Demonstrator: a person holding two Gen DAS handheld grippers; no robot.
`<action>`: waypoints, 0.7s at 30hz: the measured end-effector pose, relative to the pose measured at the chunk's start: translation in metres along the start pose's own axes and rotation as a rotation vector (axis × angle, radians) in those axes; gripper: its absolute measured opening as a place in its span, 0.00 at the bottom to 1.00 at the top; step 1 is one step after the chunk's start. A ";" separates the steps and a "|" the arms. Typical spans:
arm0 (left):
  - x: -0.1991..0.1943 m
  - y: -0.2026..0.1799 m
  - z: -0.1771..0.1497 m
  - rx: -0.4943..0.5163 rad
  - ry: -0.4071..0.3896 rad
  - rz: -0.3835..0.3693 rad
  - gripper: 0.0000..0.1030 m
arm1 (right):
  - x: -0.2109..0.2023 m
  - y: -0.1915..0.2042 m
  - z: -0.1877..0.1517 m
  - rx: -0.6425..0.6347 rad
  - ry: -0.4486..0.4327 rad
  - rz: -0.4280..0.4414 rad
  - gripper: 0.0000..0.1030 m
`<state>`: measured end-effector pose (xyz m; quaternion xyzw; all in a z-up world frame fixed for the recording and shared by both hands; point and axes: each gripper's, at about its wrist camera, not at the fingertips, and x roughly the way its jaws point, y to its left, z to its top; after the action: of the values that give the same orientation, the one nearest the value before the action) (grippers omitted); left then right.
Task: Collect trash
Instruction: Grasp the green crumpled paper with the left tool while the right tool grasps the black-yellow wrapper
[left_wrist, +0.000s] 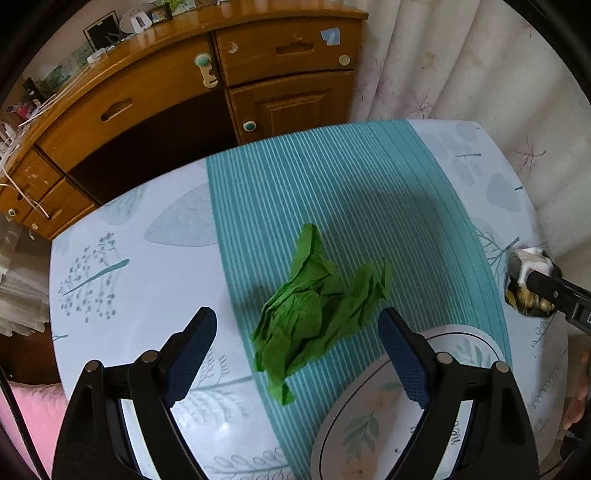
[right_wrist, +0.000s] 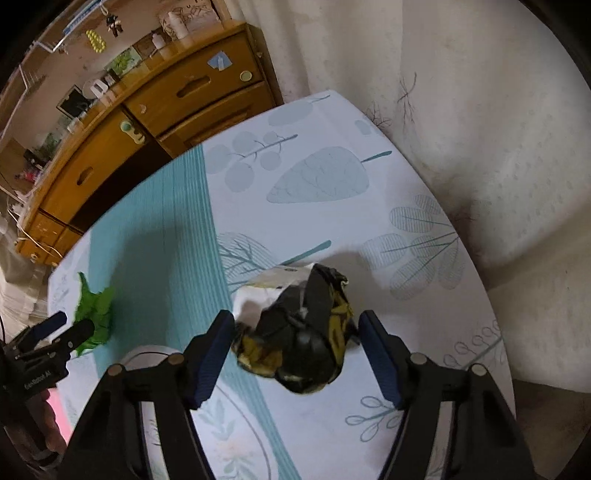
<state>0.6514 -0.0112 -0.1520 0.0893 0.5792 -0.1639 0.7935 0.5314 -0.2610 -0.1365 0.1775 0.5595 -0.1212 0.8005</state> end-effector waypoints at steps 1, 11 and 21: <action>0.003 -0.002 0.000 0.003 0.005 -0.004 0.73 | 0.000 0.000 0.000 -0.001 -0.003 0.002 0.63; 0.024 -0.010 -0.002 -0.013 0.038 -0.002 0.33 | 0.004 0.000 -0.011 -0.019 -0.004 0.019 0.56; -0.039 -0.023 -0.037 -0.041 -0.038 -0.021 0.27 | -0.036 0.025 -0.042 -0.122 -0.046 0.074 0.44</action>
<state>0.5998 -0.0141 -0.1251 0.0638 0.5684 -0.1619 0.8042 0.4931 -0.2212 -0.1116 0.1461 0.5404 -0.0610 0.8264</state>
